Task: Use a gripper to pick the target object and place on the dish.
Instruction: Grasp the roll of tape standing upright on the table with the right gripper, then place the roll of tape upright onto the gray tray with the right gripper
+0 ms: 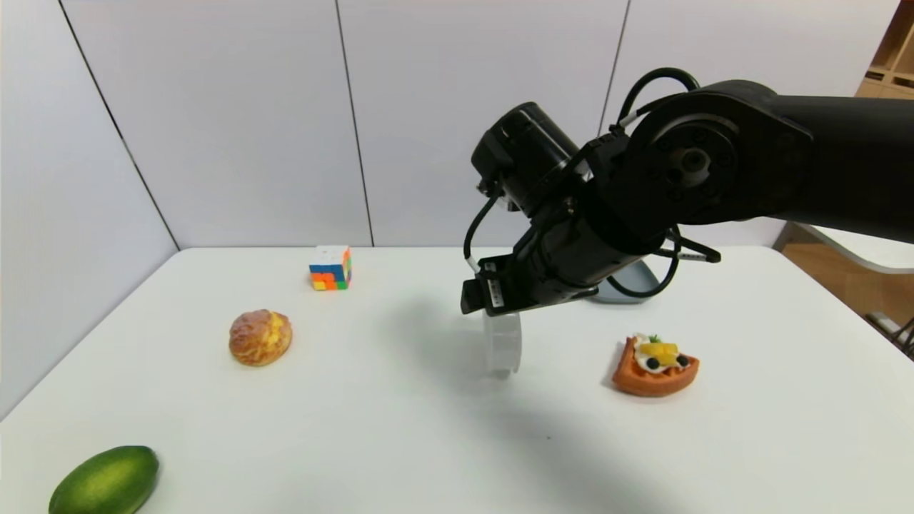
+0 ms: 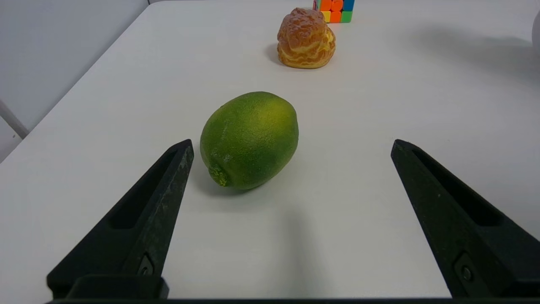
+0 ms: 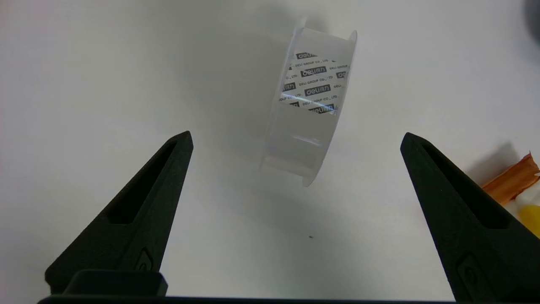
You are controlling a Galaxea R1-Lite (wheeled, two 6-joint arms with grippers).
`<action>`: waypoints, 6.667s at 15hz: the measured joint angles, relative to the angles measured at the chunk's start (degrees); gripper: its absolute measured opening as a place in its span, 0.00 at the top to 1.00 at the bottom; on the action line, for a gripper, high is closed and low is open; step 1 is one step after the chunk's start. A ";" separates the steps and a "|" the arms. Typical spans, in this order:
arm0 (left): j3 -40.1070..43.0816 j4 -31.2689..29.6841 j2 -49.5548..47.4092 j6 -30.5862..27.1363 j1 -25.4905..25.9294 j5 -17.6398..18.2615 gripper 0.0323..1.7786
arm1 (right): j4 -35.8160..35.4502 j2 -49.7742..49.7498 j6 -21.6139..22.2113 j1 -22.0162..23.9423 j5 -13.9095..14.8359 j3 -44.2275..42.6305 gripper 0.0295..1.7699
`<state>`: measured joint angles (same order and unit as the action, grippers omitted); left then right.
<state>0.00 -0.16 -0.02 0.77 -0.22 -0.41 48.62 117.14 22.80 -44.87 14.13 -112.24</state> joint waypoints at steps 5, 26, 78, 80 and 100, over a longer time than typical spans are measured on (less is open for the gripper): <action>0.00 0.00 0.00 -0.02 0.00 0.00 0.05 | -0.17 1.77 0.29 0.89 -0.33 0.00 0.03; 0.00 0.00 0.00 0.02 0.00 -0.02 0.05 | -1.01 7.14 -0.59 1.83 0.01 0.00 0.03; 0.00 0.00 0.00 0.00 0.00 0.00 0.05 | -12.59 4.25 -26.84 31.93 2.35 0.11 0.70; 0.00 0.00 0.00 -0.02 0.00 0.00 0.05 | -12.26 4.78 -26.78 31.60 2.38 0.13 0.70; 0.00 0.00 0.00 0.00 0.00 0.00 0.05 | -13.97 7.64 -27.15 30.44 2.84 0.09 0.70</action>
<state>0.00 -0.16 -0.02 0.77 -0.22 -0.41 34.65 124.78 -4.35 -14.43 16.97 -112.15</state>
